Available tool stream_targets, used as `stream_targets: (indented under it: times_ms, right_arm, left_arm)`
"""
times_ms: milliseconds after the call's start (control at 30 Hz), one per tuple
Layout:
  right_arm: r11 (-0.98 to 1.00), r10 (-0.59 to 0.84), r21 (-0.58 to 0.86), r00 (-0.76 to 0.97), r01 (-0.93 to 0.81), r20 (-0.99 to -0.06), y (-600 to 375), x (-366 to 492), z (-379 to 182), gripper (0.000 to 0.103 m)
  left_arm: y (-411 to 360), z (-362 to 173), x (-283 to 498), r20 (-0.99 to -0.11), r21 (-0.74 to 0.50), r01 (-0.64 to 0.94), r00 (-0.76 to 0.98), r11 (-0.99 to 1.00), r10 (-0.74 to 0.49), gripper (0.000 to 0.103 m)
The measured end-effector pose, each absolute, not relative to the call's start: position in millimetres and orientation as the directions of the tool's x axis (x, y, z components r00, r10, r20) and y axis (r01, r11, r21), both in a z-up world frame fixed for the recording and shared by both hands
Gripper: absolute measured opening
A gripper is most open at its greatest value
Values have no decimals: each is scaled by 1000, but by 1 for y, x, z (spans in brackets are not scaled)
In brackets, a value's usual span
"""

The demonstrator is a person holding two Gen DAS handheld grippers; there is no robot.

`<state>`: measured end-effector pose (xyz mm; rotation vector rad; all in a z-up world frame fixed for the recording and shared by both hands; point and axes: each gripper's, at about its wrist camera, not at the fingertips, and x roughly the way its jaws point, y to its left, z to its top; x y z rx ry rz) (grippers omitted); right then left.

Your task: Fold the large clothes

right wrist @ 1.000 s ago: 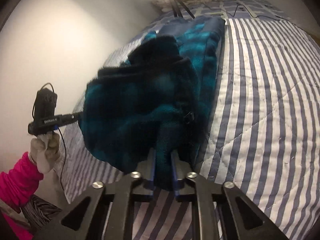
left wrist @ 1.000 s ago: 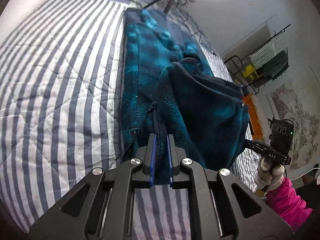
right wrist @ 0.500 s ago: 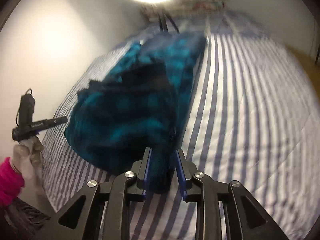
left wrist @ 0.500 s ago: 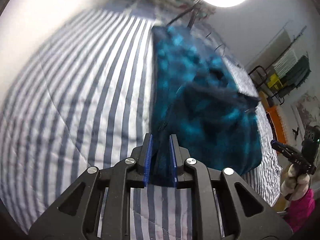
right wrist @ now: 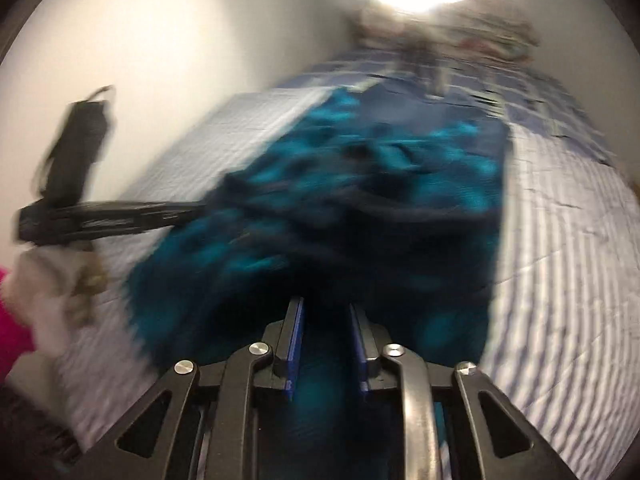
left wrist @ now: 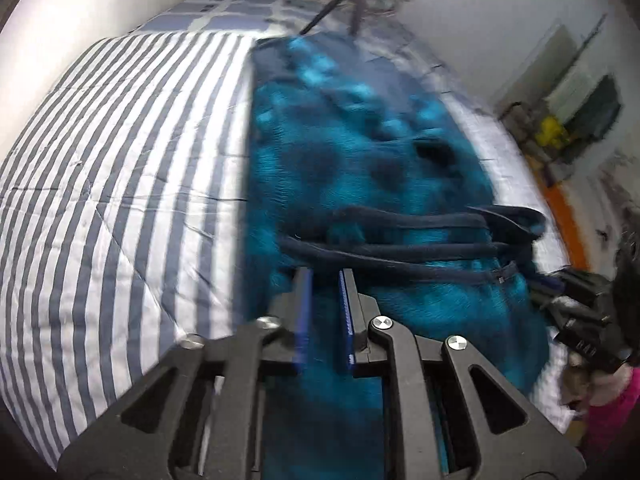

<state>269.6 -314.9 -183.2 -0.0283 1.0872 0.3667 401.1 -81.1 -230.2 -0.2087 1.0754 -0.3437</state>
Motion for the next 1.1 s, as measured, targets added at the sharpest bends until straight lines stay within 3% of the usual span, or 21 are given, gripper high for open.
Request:
stream_targets:
  times_ms: [100,233,400,467,533,633,733,1100]
  right_arm:
    - [951,249,157,363,-265,-898,-331,286,-213,5]
    - [941,327,263,375,-212,-867,-347,281,-207,6]
    - [920,391,338,437,-197,-810,-370,265,-172,28]
    - [922,388,329,491,-206,-780,-381,261,-154,28]
    - [929,371,316,528,-194,-764,-393,268,-139,30]
    - [940,340,293,556,-174,-759,-408,284,-125,36]
    - [954,299,256,559,-156,-773,-420,307,-122,53]
    - [938,299,346,558,-22,-774,-469,423,-167,53]
  left_arm:
    - [-84,-240,400,-799,-314,207,469,927,-376,14]
    - [-81,-233,394,-799,-326,206,462,923,-386,13]
    - [-59,-193,388,-768,-380,203,476,903,-429,14]
    - [-49,-174,396,-748,-406,197,489,892,-448,21]
    - [-41,-158,409,-735,-417,188,506,889,-452,40]
    - [-35,-143,439,-719,-436,189,515,880,-467,52]
    - [-32,-141,472,-719,-442,179,515,879,-467,52]
    - [-23,-200,596,-735,-526,73,463,847,-496,52]
